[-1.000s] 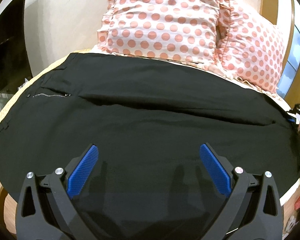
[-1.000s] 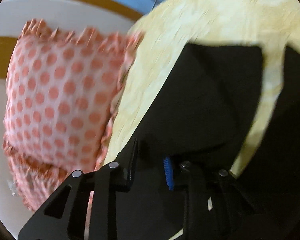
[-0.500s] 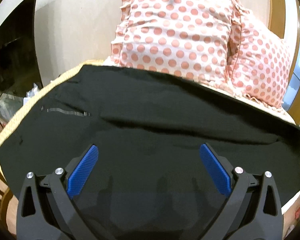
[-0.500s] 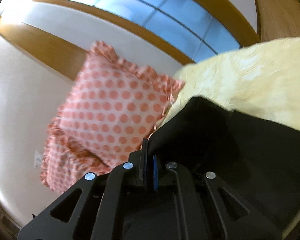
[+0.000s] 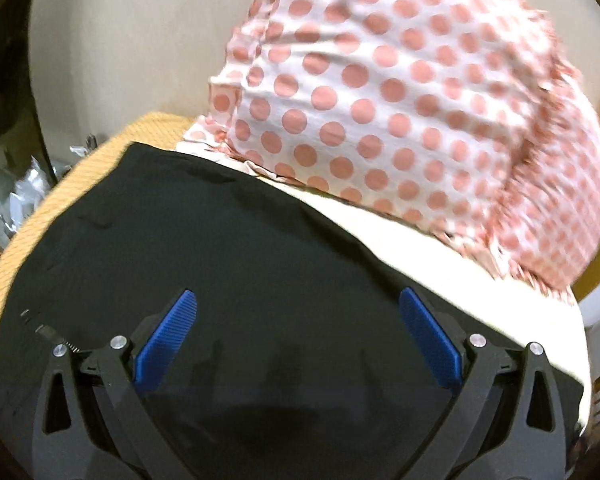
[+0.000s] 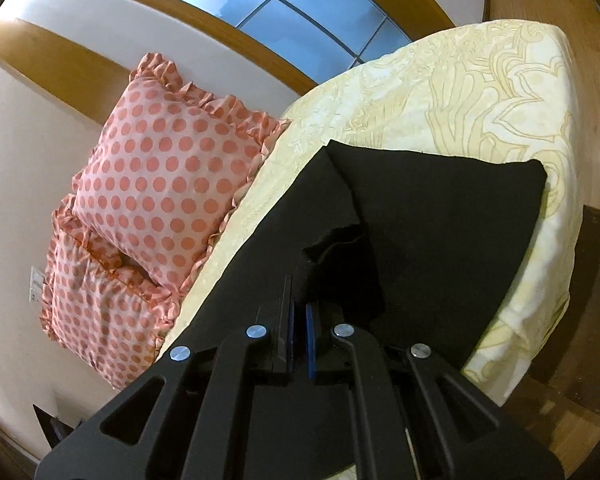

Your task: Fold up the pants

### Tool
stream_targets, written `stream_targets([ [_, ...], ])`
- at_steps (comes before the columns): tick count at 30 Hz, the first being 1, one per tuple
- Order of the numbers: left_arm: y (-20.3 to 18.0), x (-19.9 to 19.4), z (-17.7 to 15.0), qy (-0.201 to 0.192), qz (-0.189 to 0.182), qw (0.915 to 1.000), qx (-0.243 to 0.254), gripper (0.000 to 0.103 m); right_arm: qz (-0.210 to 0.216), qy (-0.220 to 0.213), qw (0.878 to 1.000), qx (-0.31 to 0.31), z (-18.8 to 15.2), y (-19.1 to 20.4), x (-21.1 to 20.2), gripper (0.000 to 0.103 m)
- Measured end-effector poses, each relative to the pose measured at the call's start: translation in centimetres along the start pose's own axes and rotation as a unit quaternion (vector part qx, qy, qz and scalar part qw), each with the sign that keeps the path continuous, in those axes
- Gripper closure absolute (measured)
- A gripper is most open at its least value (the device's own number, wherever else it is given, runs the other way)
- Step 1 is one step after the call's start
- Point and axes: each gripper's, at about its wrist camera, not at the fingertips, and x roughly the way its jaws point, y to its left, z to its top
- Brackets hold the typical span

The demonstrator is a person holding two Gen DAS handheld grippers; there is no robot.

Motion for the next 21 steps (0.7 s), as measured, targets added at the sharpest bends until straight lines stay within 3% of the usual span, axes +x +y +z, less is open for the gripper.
stream_targets([
  [2, -0.6, 3.0, 1.6, 0.024, 0.012, 0.9996, -0.004, 0.003, -0.005, 0.001, 1.0, -0.005, 0.0, 0.0, 0.0, 0.099],
  [7, -2.8, 10.8, 4.3, 0.111, 0.018, 0.9934, -0.024, 0.031, -0.012, 0.009, 1.0, -0.009, 0.2, 0.0, 0.1, 0.099],
  [9, -3.7, 12.8, 4.5, 0.135, 0.029, 0.99, -0.03, 0.038, -0.013, 0.011, 1.0, -0.009, 0.3, 0.0, 0.2, 0.099],
  [11, -4.6, 13.4, 4.5, 0.124, 0.06, 0.9904, -0.017, 0.047, -0.014, 0.011, 1.0, -0.009, 0.5, 0.0, 0.3, 0.099],
  [13, -4.8, 13.4, 4.4, 0.125, 0.07, 0.9896, -0.009, 0.09, -0.013, 0.013, 1.0, -0.008, 0.7, 0.0, 0.5, 0.099],
  [15, -4.4, 12.2, 4.1, 0.117, 0.054, 0.9913, -0.028, 0.096, -0.012, 0.014, 1.0, -0.004, 0.8, -0.1, 0.6, 0.099],
  [19, -3.5, 6.0, 2.6, 0.054, 0.042, 0.997, -0.034, 0.097, -0.014, 0.019, 1.0, -0.001, 0.8, -0.1, 0.6, 0.097],
  [21, -2.9, 2.0, 0.9, 0.019, 0.033, 0.9988, -0.029, 0.097, -0.01, 0.025, 1.0, 0.006, 0.9, -0.2, 0.5, 0.086],
])
